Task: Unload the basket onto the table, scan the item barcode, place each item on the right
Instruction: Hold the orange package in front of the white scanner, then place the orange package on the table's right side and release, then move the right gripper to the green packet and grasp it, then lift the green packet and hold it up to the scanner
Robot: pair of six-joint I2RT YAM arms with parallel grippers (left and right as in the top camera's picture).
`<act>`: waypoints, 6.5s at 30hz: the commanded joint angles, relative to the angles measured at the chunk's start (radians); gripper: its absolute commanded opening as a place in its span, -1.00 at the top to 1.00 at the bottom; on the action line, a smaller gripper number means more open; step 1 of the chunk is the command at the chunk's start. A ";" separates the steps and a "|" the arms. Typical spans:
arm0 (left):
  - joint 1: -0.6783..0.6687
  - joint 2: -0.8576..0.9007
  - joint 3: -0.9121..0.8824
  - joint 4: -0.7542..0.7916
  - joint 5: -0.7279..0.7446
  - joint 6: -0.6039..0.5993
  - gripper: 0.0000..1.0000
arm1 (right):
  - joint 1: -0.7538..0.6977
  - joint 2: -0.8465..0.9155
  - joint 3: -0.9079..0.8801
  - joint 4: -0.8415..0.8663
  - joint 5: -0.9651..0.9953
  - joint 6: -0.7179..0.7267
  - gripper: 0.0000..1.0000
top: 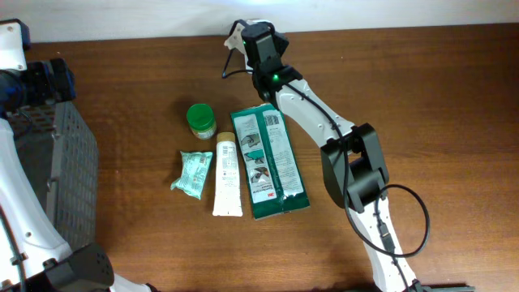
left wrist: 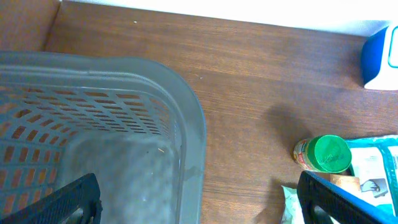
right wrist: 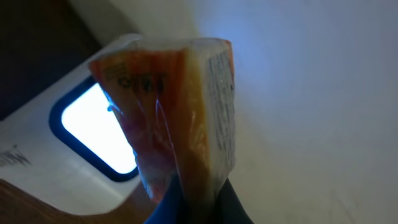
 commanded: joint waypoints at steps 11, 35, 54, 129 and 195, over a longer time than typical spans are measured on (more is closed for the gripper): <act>0.005 -0.001 -0.002 0.002 0.011 -0.009 -0.98 | -0.037 0.045 0.011 0.039 -0.010 -0.035 0.91; 0.005 -0.001 -0.002 0.002 0.011 -0.009 -0.98 | -0.234 -0.603 0.012 -1.041 -0.422 1.052 0.92; 0.005 -0.001 -0.002 0.002 0.011 -0.009 -0.98 | -0.741 -0.625 -0.541 -1.155 -0.579 1.126 0.92; 0.005 -0.001 -0.002 0.002 0.011 -0.009 -0.99 | -0.071 -0.205 -0.576 -0.476 -1.394 1.204 -0.01; 0.005 -0.001 -0.002 0.002 0.011 -0.009 -0.98 | 0.008 -0.408 -0.095 -0.454 0.216 0.404 0.92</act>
